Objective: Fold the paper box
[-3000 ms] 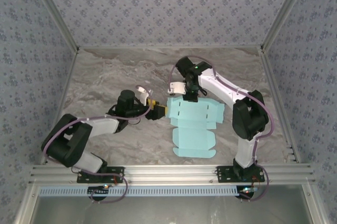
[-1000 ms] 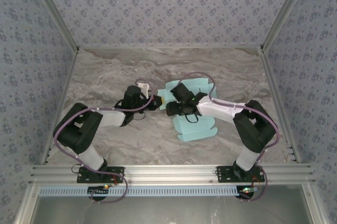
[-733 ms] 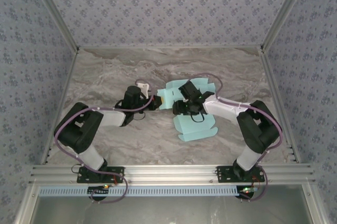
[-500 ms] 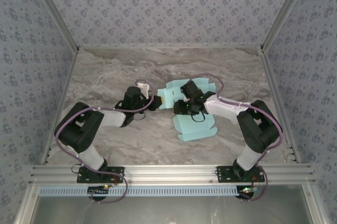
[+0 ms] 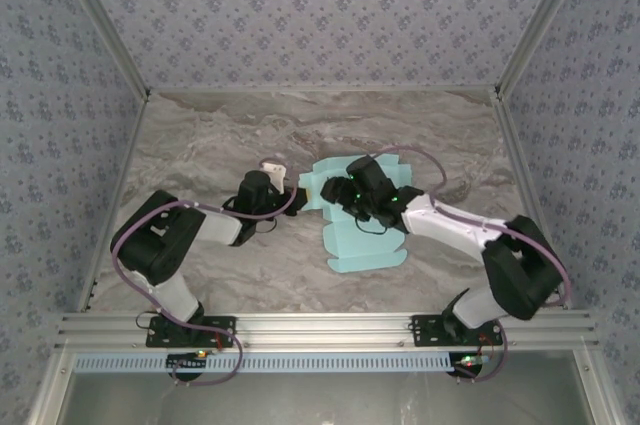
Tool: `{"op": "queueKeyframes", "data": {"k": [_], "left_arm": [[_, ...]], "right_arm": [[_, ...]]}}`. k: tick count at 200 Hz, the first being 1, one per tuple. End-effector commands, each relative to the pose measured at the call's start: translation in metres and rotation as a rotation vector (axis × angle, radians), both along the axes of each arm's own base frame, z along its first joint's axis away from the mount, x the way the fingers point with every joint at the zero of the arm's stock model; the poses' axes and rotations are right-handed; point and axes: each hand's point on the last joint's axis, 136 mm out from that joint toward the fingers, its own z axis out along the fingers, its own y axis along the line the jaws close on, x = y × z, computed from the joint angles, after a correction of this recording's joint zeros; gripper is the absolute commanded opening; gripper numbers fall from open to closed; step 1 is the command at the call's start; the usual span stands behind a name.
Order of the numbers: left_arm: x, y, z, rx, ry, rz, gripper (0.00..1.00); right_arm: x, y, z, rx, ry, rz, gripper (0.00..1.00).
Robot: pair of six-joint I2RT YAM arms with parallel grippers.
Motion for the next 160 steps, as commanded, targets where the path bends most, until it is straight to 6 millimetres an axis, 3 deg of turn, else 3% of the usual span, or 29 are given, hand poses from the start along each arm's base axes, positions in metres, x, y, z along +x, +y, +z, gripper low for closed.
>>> {"op": "queueKeyframes", "data": {"k": [1, 14, 19, 27, 41, 91, 137, 160], "left_arm": [[0.002, 0.0, 0.013, -0.004, -0.094, 0.005, 0.0], [0.0, -0.001, 0.014, 0.0, -0.109, -0.002, 0.0], [-0.001, -0.002, 0.014, 0.002, -0.113, -0.003, 0.0], [-0.001, -0.002, 0.013, 0.007, -0.115, -0.002, 0.0], [-0.002, -0.001, 0.012, 0.004, -0.123, 0.002, 0.0], [-0.007, -0.005, 0.015, -0.002, -0.166, -0.018, 0.0], [-0.007, 0.003, 0.012, 0.043, -0.185, 0.006, 0.0], [-0.003, 0.009, 0.012, 0.057, -0.184, 0.042, 0.0]], "right_arm": [[0.02, -0.032, 0.023, 0.164, 0.047, -0.326, 0.72], [0.032, -0.039, 0.036, 0.229, 0.024, -0.37, 0.73], [0.035, -0.042, 0.039, 0.25, 0.029, -0.391, 0.79], [0.038, -0.048, 0.038, 0.274, 0.064, -0.436, 0.86], [0.046, -0.053, 0.035, 0.332, 0.127, -0.491, 0.89], [0.08, -0.039, 0.039, 0.492, 0.236, -0.532, 0.85], [0.098, -0.052, 0.026, 0.383, 0.293, -0.59, 0.8], [0.101, -0.039, 0.013, 0.402, 0.366, -0.562, 0.73]]}}
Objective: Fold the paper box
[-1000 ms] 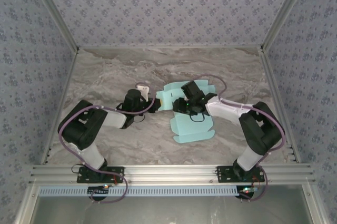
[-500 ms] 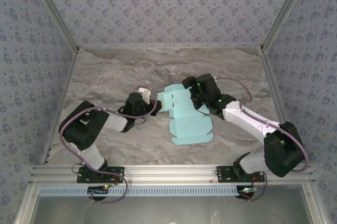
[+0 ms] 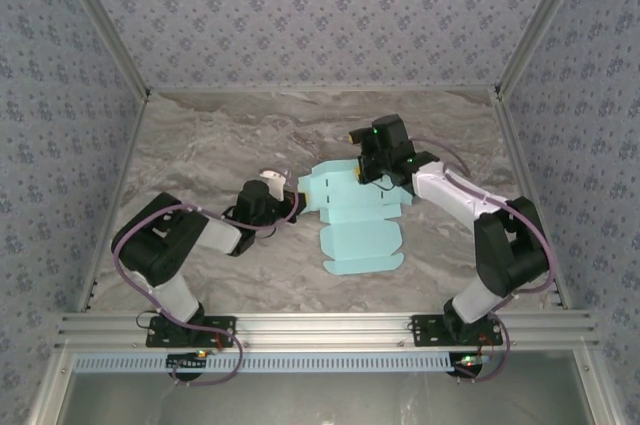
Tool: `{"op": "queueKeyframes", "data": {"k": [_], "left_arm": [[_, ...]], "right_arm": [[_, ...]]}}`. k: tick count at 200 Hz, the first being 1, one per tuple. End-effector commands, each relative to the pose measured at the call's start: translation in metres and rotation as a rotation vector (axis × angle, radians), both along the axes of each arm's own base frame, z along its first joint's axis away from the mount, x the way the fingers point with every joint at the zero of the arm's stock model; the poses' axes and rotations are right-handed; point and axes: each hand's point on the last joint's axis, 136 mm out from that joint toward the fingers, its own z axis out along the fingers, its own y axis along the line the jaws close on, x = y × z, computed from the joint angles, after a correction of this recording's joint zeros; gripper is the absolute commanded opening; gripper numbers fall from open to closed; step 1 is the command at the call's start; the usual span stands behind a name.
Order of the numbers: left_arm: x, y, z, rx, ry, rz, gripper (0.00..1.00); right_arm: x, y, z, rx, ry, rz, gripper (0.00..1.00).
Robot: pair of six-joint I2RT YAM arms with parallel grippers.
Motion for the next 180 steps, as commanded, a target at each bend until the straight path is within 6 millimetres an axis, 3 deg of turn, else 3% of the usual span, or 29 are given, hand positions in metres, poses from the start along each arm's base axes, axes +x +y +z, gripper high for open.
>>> {"op": "queueKeyframes", "data": {"k": [1, 24, 33, 37, 57, 76, 94, 131, 150, 167, 180], "left_arm": [[0.005, 0.004, 0.014, 0.007, -0.06, 0.029, 0.0], [0.005, 0.004, 0.014, -0.001, -0.064, 0.033, 0.0], [0.004, 0.004, 0.015, -0.003, -0.067, 0.032, 0.0], [0.004, 0.005, 0.015, -0.003, -0.069, 0.034, 0.0], [0.004, 0.006, 0.017, -0.001, -0.076, 0.039, 0.0], [0.004, 0.008, 0.018, 0.004, -0.085, 0.046, 0.0], [0.004, 0.011, 0.019, 0.008, -0.092, 0.055, 0.0], [0.005, 0.017, 0.018, 0.023, -0.1, 0.085, 0.0], [0.008, 0.026, 0.017, 0.035, -0.114, 0.138, 0.0], [0.01, 0.031, 0.02, 0.055, -0.144, 0.16, 0.0], [0.011, 0.033, 0.022, 0.068, -0.169, 0.168, 0.0]], "right_arm": [[-0.003, 0.005, -0.02, 0.01, 0.104, 0.022, 0.72], [-0.002, 0.017, -0.03, 0.038, 0.14, 0.045, 0.73], [-0.01, 0.017, -0.042, 0.03, 0.206, 0.044, 0.76], [-0.005, 0.02, -0.033, 0.04, 0.193, 0.05, 0.77], [-0.002, 0.024, -0.035, 0.046, 0.195, 0.055, 0.77], [0.0, 0.026, -0.034, 0.037, 0.189, 0.055, 0.68], [0.0, 0.028, -0.033, 0.042, 0.189, 0.06, 0.53], [-0.003, 0.029, -0.038, 0.037, 0.201, 0.061, 0.38], [-0.006, 0.031, -0.04, 0.038, 0.209, 0.061, 0.39], [-0.008, 0.037, -0.04, 0.064, 0.225, 0.066, 0.55], [-0.008, 0.04, -0.039, 0.073, 0.226, 0.063, 0.57]]}}
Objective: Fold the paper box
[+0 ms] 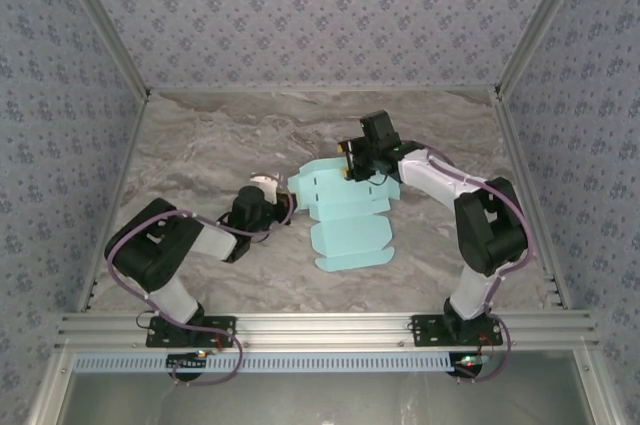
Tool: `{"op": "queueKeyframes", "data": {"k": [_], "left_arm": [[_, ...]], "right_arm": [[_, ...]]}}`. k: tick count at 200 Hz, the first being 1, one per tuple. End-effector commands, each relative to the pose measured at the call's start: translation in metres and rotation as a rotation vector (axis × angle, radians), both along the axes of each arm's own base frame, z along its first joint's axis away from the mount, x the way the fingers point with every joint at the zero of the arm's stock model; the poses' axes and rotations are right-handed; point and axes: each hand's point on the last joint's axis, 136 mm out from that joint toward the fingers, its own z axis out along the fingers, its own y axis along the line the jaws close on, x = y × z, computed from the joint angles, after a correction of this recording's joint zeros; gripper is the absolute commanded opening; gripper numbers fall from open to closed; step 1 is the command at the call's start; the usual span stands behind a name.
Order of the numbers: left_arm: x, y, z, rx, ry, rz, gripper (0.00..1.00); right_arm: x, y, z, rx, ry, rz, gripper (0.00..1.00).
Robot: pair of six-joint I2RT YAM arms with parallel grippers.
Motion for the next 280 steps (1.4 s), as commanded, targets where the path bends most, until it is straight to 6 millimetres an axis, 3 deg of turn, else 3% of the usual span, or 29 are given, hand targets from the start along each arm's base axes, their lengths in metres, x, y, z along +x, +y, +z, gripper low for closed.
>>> {"op": "queueKeyframes", "data": {"k": [1, 34, 58, 82, 106, 121, 129, 154, 171, 191, 226, 230, 254, 280], "left_arm": [[0.007, 0.004, 0.025, 0.007, -0.117, 0.036, 0.0], [0.007, 0.007, 0.033, 0.012, -0.163, 0.039, 0.0], [0.004, 0.009, 0.036, 0.029, -0.185, 0.043, 0.0], [0.003, 0.011, 0.035, 0.044, -0.19, 0.047, 0.0], [0.004, 0.012, 0.035, 0.053, -0.186, 0.054, 0.0], [0.005, 0.011, 0.034, 0.055, -0.178, 0.055, 0.0], [0.005, 0.011, 0.032, 0.054, -0.17, 0.057, 0.04], [-0.001, 0.007, 0.033, 0.045, -0.151, 0.022, 0.3], [-0.01, 0.008, 0.035, 0.042, -0.136, -0.004, 0.41], [-0.026, 0.013, 0.042, 0.034, -0.14, -0.034, 0.47], [-0.041, 0.031, 0.053, 0.08, -0.161, -0.019, 0.59], [-0.042, 0.035, 0.053, 0.088, -0.165, -0.006, 0.6], [-0.035, 0.057, 0.048, 0.123, -0.151, 0.087, 0.66], [-0.018, 0.073, 0.048, 0.087, -0.085, 0.156, 0.66]], "right_arm": [[-0.004, 0.007, -0.006, 0.015, 0.048, -0.004, 0.57], [-0.01, 0.005, -0.01, -0.024, 0.128, -0.021, 0.57], [-0.006, 0.007, -0.01, -0.034, 0.12, -0.015, 0.51], [-0.002, 0.007, -0.006, -0.05, 0.091, -0.03, 0.52], [-0.002, 0.007, -0.002, -0.075, 0.077, -0.031, 0.39], [-0.003, 0.007, -0.001, -0.088, 0.06, -0.029, 0.25], [-0.003, 0.007, -0.002, -0.089, 0.055, -0.025, 0.19], [-0.004, 0.009, 0.0, -0.096, 0.036, 0.016, 0.14], [-0.007, 0.008, 0.001, -0.096, 0.018, 0.043, 0.1], [-0.005, 0.011, 0.002, -0.055, -0.043, 0.071, 0.08], [0.003, 0.029, 0.025, 0.033, -0.209, 0.212, 0.06], [-0.001, 0.029, 0.016, 0.041, -0.207, 0.224, 0.06], [-0.001, 0.041, 0.026, 0.137, -0.303, 0.299, 0.05], [-0.013, 0.039, 0.024, 0.095, -0.327, 0.369, 0.05]]}}
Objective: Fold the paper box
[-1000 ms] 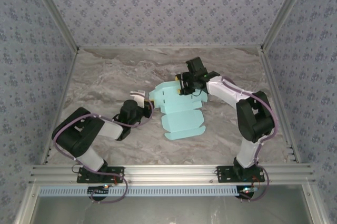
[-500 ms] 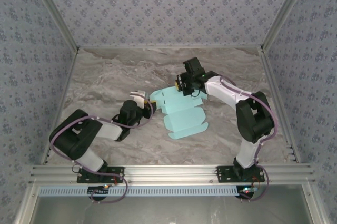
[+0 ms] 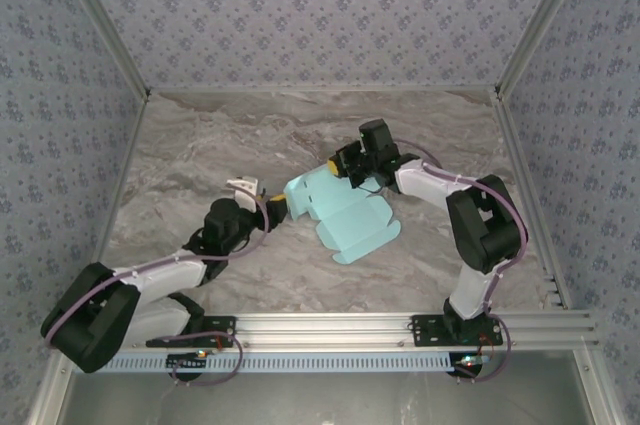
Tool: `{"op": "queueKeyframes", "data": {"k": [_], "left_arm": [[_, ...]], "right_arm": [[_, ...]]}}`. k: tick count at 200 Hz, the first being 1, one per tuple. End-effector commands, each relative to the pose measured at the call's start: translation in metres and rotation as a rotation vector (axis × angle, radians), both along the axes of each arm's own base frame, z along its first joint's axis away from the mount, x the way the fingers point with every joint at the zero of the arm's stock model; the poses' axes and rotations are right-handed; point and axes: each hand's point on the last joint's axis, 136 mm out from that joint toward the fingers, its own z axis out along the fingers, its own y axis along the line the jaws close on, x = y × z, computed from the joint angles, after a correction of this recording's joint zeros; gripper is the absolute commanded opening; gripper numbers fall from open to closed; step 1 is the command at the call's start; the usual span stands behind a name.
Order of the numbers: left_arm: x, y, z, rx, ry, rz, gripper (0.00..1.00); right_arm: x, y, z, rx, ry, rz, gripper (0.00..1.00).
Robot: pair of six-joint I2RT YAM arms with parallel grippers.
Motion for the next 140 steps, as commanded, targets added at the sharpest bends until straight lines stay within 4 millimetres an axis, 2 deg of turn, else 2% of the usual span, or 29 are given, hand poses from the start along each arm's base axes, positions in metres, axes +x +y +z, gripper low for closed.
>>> {"op": "queueKeyframes", "data": {"k": [1, 22, 49, 68, 91, 140], "left_arm": [[0.012, 0.018, -0.008, -0.004, 0.069, 0.073, 0.66], [0.023, 0.013, 0.008, -0.04, 0.066, 0.045, 0.66], [0.023, -0.016, 0.026, -0.075, 0.054, -0.106, 0.66], [0.019, -0.028, 0.028, -0.081, 0.05, -0.163, 0.66], [0.015, -0.037, 0.022, -0.061, 0.073, -0.205, 0.66], [0.017, -0.054, -0.012, 0.068, 0.15, -0.284, 0.65]], "right_arm": [[-0.006, 0.009, 0.027, 0.03, -0.134, 0.113, 0.05], [-0.014, 0.006, 0.02, 0.011, -0.148, 0.135, 0.05], [-0.019, 0.003, 0.012, 0.002, -0.147, 0.142, 0.06], [-0.02, 0.004, 0.009, 0.009, -0.16, 0.144, 0.07], [-0.021, 0.003, 0.007, 0.014, -0.171, 0.152, 0.07], [-0.021, 0.007, 0.006, 0.031, -0.176, 0.166, 0.07]]}}
